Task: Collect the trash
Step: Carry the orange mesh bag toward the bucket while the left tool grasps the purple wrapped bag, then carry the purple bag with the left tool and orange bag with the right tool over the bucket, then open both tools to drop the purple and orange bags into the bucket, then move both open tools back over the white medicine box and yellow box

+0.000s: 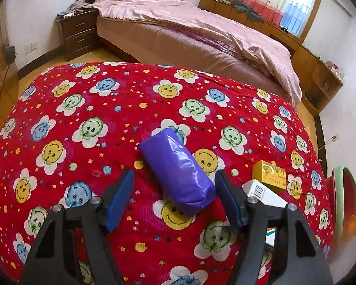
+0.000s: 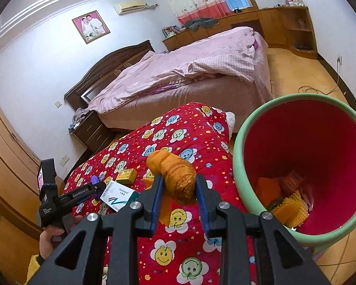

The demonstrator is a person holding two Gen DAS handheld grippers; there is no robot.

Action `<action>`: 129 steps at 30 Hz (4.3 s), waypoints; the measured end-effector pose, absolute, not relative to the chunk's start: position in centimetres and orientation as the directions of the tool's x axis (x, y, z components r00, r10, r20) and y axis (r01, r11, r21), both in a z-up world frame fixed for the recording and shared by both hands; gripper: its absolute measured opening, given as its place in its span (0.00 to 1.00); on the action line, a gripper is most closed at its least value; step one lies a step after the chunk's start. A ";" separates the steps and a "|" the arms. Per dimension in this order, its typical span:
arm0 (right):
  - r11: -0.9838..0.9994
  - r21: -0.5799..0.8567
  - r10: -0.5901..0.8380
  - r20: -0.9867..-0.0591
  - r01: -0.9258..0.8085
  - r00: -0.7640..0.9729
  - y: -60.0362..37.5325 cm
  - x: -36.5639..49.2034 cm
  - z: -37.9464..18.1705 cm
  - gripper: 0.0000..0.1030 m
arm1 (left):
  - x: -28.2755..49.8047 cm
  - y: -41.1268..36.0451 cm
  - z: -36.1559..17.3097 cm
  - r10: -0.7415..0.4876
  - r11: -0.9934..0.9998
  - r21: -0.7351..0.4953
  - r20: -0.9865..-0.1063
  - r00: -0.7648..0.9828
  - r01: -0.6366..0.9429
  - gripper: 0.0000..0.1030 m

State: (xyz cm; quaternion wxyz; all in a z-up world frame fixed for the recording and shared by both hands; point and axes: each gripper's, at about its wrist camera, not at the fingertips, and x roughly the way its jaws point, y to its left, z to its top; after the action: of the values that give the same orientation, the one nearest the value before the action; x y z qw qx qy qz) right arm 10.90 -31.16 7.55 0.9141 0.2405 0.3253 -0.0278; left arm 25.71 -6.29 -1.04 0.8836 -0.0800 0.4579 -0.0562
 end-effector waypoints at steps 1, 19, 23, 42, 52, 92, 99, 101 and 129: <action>0.881 0.424 0.106 -0.608 0.209 0.787 -31.2 10.9 7.5 0.29 | 25.6 -6.3 -1.1 -0.147 0.986 -0.163 -0.802 0.579 0.025 0.62; 0.880 0.425 0.116 -0.623 0.211 0.773 -28.8 9.3 6.6 0.29 | 19.0 -2.5 0.4 -0.233 0.967 -0.246 -0.746 0.624 0.068 0.26; 0.883 0.423 0.125 -0.629 0.203 0.767 -28.2 8.8 6.4 0.29 | 17.0 -2.2 1.8 -0.274 0.955 -0.283 -0.720 0.638 0.091 0.26; 0.855 0.465 0.110 -0.596 0.231 0.795 -30.8 2.0 7.5 0.29 | 10.4 -8.7 8.2 -0.417 0.908 -0.330 -0.647 0.638 0.259 0.26; 0.822 0.478 0.019 -0.566 0.309 0.824 -37.1 -0.6 8.3 0.29 | 9.5 -15.8 10.0 -0.478 0.876 -0.298 -0.636 0.606 0.379 0.26; 0.806 0.410 -0.084 -0.635 0.427 0.768 -47.8 2.2 5.2 0.43 | 12.0 -34.0 3.0 -0.555 0.782 -0.290 -0.725 0.407 0.551 0.55; 0.795 0.392 -0.113 -0.655 0.463 0.747 -47.9 2.2 5.0 0.56 | 12.3 -32.2 3.0 -0.544 0.800 -0.308 -0.734 0.406 0.515 0.55; 0.794 0.384 -0.115 -0.666 0.471 0.737 -47.7 2.4 4.8 0.57 | 12.3 -31.5 3.1 -0.544 0.803 -0.313 -0.732 0.411 0.506 0.55; 0.792 0.410 -0.100 -0.644 0.452 0.759 -42.0 0.6 6.9 0.69 | 18.5 -17.0 -0.3 -0.363 0.931 -0.284 -0.786 0.501 0.228 0.55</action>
State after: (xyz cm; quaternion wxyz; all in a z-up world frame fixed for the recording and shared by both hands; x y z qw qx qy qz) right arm 0.64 -42.02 6.90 0.8941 0.2829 0.3111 -0.1544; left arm 18.52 -17.04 -0.29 0.8632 -0.0717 0.4695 -0.1712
